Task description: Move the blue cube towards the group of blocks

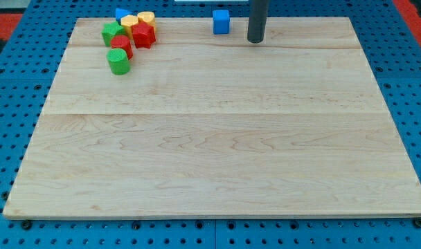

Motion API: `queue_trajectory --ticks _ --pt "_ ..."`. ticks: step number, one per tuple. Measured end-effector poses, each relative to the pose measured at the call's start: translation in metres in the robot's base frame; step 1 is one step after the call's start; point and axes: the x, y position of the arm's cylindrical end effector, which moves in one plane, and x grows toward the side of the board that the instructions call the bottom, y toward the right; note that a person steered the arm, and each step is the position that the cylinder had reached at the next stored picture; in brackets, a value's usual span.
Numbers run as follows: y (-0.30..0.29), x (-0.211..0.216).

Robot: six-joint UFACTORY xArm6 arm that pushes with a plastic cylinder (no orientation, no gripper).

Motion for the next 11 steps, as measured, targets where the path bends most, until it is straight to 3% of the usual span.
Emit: queue_trajectory --ticks 1,2,3,4,5,7,9,11 --pt "-0.028 -0.004" --pt "0.007 -0.046" --pt "-0.002 -0.063" --pt "-0.072 -0.063" --pt "-0.098 -0.056" --pt "-0.108 0.019" --pt "-0.109 0.030" --pt "-0.091 -0.042"
